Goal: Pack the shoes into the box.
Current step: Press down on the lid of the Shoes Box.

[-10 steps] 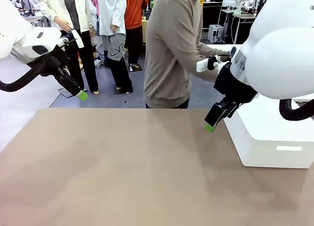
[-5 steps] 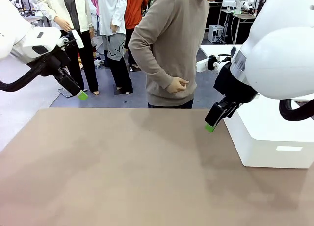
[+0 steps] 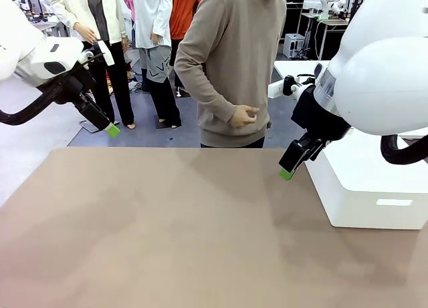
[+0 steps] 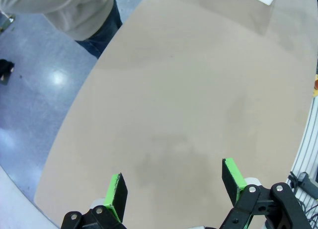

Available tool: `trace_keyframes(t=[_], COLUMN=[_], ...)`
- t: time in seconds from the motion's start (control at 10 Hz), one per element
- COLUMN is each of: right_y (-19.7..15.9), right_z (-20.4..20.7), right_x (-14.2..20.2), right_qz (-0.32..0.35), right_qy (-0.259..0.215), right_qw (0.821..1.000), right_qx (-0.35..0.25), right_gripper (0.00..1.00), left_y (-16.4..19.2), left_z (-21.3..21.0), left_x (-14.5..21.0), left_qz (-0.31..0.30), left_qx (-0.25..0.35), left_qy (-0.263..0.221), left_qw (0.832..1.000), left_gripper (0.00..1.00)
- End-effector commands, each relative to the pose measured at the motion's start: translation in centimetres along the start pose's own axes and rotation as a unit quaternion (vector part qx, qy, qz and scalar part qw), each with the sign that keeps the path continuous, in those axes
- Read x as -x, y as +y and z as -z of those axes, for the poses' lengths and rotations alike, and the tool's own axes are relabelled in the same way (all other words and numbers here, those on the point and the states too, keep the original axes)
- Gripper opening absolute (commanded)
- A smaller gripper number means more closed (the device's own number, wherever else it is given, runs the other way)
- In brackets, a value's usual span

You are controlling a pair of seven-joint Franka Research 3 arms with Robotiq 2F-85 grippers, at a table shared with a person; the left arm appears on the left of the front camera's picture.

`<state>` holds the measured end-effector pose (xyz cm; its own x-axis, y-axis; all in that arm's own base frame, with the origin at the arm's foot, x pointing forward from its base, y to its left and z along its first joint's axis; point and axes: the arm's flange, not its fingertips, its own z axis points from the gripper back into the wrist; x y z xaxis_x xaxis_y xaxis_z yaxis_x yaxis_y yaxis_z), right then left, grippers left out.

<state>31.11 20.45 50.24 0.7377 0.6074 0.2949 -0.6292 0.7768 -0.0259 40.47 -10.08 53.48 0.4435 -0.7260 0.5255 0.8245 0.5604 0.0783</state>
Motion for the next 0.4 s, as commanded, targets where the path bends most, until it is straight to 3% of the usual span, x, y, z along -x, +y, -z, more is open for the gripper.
trace_keyframes(t=[0.0, 0.3], right_y=[-0.13, -0.13], right_z=[-0.24, -0.24], right_x=[-0.07, -0.07], right_qz=[-0.002, -0.002], right_qy=[0.003, 0.003], right_qw=[1.000, 1.000], right_qx=[0.002, 0.002], right_gripper=[1.00, 1.00], left_y=[0.05, 0.05], left_z=[-0.10, -0.10], left_x=[0.15, 0.15], left_qz=[0.001, 0.001], left_qx=[-0.005, -0.005], left_qy=[0.003, 0.003], left_qw=[1.000, 1.000], left_gripper=[1.00, 1.00])
